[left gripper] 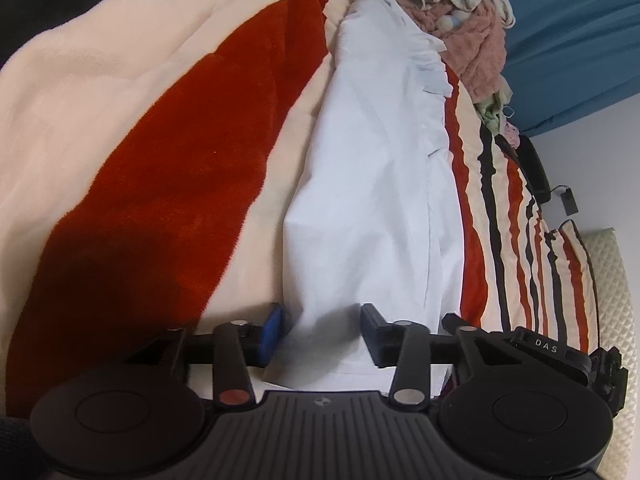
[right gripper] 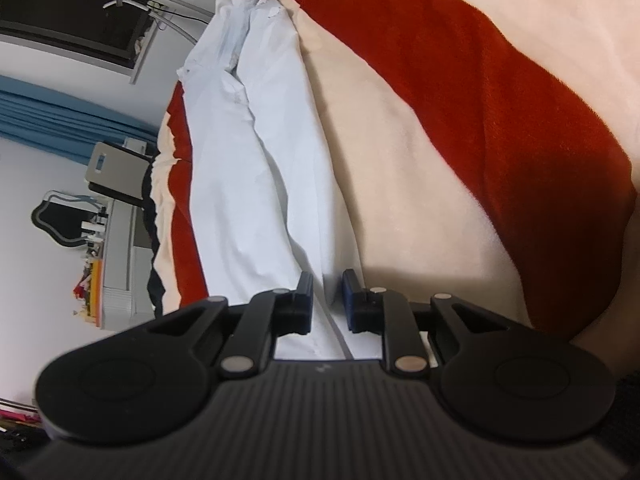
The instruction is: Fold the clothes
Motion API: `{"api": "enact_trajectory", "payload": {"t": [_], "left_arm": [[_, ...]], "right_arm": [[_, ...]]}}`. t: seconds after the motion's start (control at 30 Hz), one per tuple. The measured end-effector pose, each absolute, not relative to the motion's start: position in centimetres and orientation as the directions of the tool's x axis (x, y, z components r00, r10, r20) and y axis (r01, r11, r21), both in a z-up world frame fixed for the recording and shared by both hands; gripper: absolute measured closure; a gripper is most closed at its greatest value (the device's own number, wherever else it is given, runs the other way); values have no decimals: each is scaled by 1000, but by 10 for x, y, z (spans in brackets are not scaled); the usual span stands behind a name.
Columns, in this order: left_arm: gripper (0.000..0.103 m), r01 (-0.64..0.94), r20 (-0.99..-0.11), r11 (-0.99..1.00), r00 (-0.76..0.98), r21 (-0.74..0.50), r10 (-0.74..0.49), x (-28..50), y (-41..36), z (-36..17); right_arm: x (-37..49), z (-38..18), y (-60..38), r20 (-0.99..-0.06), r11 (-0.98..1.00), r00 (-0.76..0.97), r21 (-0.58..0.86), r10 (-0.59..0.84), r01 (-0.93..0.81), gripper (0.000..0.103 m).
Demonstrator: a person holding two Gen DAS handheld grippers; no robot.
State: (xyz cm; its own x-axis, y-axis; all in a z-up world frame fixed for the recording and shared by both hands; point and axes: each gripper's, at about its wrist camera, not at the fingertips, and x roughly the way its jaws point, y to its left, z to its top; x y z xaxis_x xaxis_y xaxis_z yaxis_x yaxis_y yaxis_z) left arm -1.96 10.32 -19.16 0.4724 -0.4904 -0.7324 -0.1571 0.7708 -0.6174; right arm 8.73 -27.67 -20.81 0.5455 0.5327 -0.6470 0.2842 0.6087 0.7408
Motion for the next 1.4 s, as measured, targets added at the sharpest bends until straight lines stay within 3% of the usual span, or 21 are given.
{"api": "enact_trajectory", "payload": {"t": [0.4, 0.5, 0.57, 0.67, 0.73, 0.9, 1.07, 1.27, 1.4], "left_arm": [[54, -125, -729, 762, 423, -635, -538, -17, 94, -198], [66, -108, -728, 767, 421, -633, -541, -17, 90, -198], [81, -98, -721, 765, 426, -637, -546, -18, 89, -198], [93, -93, -699, 748, 445, -658, -560, -18, 92, -196], [94, -86, -675, 730, 466, -678, -572, -18, 95, -193], [95, -33, -536, 625, 551, -780, -639, -12, 108, -167], [96, 11, -388, 502, 620, -865, -682, -2, 119, -116], [96, 114, -283, 477, 676, -871, -680, -17, 109, -46], [96, 138, -270, 479, 678, -867, -683, -50, 100, -42]], "right_arm": [[84, -214, -266, -745, 705, 473, 639, 470, 306, 80], [82, -214, -262, -752, 715, 449, 634, 482, 296, 74], [79, -213, -257, -756, 722, 431, 632, 494, 281, 73], [75, -208, -246, -773, 762, 403, 604, 489, 235, 73], [72, -204, -243, -774, 769, 400, 601, 491, 219, 91], [69, -182, -265, -668, 673, 513, 708, 539, 215, 96], [74, -124, -296, -507, 557, 640, 818, 577, 145, 96], [62, -43, -318, -322, 532, 746, 845, 583, -51, 96], [34, -41, -320, -274, 526, 772, 845, 573, -91, 96]]}}
